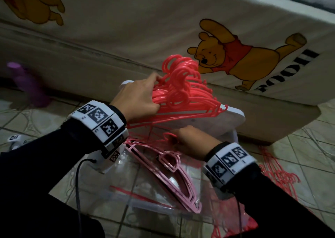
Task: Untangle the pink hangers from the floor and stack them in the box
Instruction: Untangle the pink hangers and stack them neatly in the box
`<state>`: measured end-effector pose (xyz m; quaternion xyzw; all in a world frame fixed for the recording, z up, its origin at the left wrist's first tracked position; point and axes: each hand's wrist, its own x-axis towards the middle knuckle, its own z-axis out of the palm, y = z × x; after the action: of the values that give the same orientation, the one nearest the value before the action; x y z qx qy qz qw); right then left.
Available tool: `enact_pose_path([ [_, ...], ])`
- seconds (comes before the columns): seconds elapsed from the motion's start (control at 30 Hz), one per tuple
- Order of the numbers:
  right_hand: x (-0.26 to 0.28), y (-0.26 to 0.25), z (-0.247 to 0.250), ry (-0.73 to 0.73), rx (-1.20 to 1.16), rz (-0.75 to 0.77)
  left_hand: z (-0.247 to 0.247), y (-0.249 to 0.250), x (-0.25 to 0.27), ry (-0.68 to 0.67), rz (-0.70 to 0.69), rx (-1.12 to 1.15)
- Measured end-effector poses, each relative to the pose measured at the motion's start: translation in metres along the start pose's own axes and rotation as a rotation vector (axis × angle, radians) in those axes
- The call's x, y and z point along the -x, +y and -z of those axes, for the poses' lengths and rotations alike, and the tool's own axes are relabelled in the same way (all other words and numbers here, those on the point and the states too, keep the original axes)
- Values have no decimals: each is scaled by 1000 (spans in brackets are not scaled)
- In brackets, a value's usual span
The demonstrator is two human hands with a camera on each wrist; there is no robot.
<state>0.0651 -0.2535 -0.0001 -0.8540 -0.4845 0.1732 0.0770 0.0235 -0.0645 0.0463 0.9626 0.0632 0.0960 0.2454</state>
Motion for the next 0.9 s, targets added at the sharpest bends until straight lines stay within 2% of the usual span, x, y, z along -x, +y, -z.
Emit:
enact_pose_path([
  [0.1, 28, 0, 25, 218, -155, 172, -2, -1, 3, -10, -7, 11],
  [0.13, 35, 2, 32, 286, -205, 174, -3, 0, 4, -19, -8, 20],
  [0.23, 50, 9, 49, 416, -227, 41, -5, 1, 4, -63, -40, 44],
  [0.37, 59, 14, 61, 603, -259, 0, -9, 5, 6, -134, -17, 93],
  [0.53, 62, 22, 58, 695, -230, -38, -10, 9, 8, -159, 42, 164],
  [0.77, 59, 20, 53, 730, -156, -15, -12, 10, 11, -132, 78, 210],
  [0.9, 50, 6, 46, 865, -132, 4, -15, 14, 16, -182, 57, 221],
])
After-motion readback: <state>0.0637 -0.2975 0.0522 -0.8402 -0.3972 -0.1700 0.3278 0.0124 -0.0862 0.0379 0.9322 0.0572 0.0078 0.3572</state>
